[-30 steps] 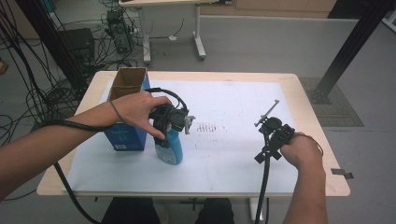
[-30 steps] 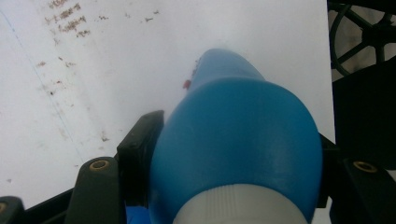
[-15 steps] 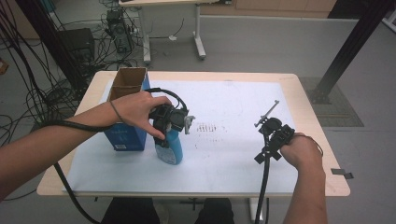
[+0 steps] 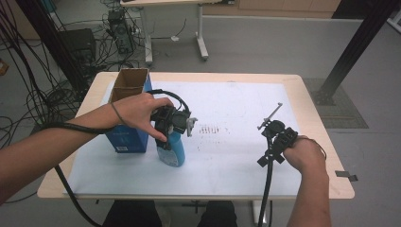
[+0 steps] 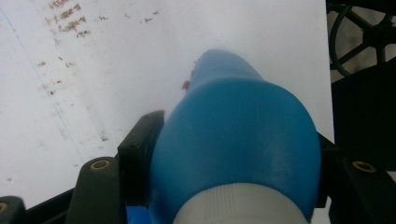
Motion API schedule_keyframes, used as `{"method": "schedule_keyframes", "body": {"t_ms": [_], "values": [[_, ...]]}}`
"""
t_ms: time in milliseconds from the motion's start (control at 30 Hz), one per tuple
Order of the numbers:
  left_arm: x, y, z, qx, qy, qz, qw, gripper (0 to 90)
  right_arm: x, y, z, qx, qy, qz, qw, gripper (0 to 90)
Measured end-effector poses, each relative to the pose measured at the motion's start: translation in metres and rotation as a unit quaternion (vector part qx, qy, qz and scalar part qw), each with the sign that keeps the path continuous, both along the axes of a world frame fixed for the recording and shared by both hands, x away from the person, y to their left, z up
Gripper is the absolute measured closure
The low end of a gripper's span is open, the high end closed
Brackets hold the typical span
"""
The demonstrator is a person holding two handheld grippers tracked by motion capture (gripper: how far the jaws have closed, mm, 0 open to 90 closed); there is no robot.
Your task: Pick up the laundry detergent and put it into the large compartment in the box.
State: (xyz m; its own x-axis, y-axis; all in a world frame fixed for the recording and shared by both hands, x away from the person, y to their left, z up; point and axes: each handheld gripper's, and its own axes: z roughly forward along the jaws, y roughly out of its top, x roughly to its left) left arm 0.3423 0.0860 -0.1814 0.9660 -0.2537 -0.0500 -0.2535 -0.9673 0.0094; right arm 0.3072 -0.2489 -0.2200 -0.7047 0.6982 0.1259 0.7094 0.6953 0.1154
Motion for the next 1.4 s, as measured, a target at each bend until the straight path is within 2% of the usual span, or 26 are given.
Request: {"method": "schedule_keyframes", "body": {"t_ms": [333, 567, 733, 900, 1167, 1400], "values": [[0.0, -0.001, 0.004, -0.001, 0.011, 0.006, 0.9999, 37.2, 0.0, 0.0, -0.001, 0.004, -0.002, 0.003, 1.0, 3.9], [-0.002, 0.0, 0.019, -0.002, 0.005, 0.022, 0.9997, 37.2, -0.001, 0.001, 0.001, 0.004, -0.003, 0.006, 1.0, 3.9], [-0.007, -0.003, 0.032, -0.003, 0.0, 0.03, 0.9995, 37.2, -0.002, 0.004, 0.004, 0.002, -0.009, 0.009, 0.9999, 3.9], [-0.008, -0.004, 0.051, -0.009, 0.006, 0.041, 0.9991, 37.2, -0.003, 0.007, 0.006, 0.001, -0.011, 0.014, 0.9998, 3.8], [-0.016, -0.004, 0.086, -0.018, -0.008, 0.053, 0.9984, 37.2, -0.004, 0.011, 0.01, -0.001, -0.015, 0.018, 0.9997, 4.0], [-0.022, -0.009, 0.111, -0.015, -0.015, 0.062, 0.9978, 37.2, -0.004, 0.013, 0.016, -0.001, -0.022, 0.024, 0.9995, 3.9]]}}
